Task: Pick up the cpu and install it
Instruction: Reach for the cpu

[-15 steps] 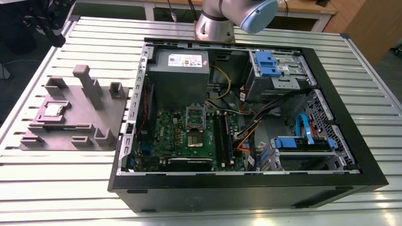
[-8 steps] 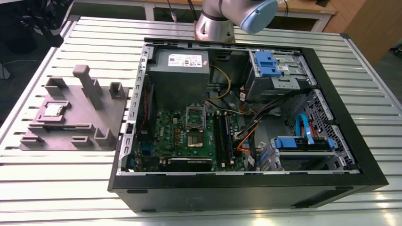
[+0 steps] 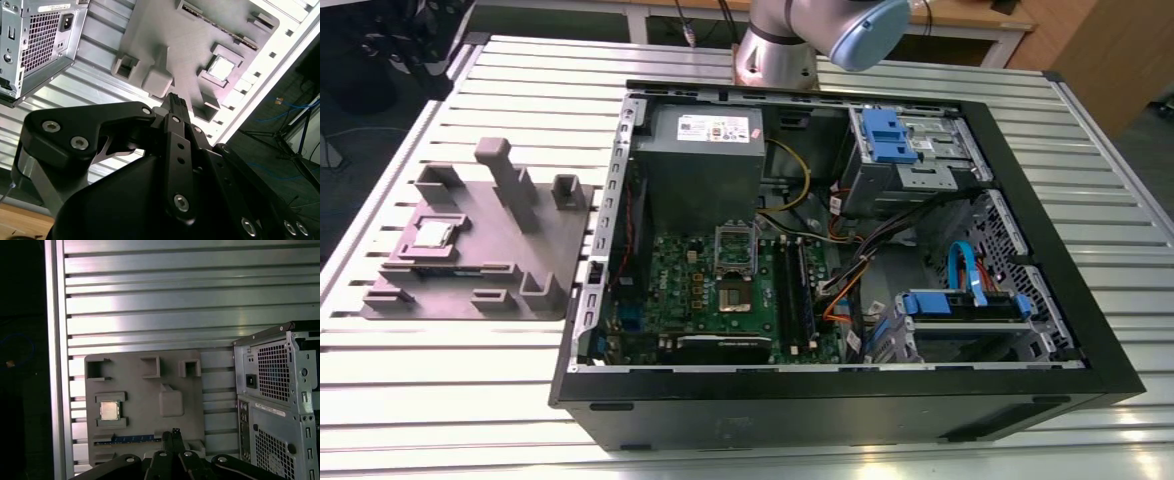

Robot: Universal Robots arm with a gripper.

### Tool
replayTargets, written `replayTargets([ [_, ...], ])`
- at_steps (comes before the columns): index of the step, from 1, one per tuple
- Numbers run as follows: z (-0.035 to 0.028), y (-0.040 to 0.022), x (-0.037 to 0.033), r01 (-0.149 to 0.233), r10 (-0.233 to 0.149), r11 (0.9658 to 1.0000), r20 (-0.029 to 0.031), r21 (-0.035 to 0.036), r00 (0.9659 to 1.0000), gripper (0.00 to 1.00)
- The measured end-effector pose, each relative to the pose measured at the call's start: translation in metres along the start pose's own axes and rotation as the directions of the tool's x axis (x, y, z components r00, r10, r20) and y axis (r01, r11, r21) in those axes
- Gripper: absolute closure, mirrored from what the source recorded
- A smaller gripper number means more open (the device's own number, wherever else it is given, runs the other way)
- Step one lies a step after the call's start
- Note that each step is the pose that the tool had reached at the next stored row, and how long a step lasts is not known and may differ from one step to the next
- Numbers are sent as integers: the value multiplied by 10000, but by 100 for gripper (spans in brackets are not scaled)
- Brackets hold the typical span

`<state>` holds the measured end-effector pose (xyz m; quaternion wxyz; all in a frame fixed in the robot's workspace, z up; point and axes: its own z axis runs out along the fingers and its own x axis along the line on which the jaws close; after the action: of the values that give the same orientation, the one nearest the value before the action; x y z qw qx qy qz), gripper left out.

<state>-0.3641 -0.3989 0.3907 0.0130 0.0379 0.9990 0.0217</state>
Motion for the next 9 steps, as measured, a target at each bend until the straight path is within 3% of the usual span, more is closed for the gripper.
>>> replayTargets([
  [9, 1, -1, 16, 0, 0, 10000, 0, 0, 10000, 90],
])
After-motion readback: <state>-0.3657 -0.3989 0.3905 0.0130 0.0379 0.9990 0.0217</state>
